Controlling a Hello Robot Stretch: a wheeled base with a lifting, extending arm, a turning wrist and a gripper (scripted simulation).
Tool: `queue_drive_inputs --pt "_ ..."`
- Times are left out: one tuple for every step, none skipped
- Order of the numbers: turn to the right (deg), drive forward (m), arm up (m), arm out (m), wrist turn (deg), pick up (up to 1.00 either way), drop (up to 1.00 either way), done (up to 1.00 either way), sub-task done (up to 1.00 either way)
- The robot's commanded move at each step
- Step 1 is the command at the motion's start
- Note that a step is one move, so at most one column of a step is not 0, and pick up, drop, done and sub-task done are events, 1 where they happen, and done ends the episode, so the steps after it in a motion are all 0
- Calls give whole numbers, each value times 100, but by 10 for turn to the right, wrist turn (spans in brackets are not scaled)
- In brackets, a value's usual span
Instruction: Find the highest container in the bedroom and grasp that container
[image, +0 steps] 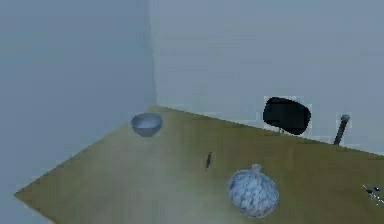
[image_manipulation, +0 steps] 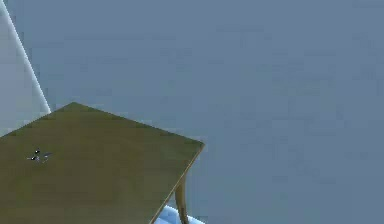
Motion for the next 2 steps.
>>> queue_drive_inputs --pt "-450 0 0 0 0 0 0 0 0" --pt "-210 0 0 0 0 0 0 0 0"
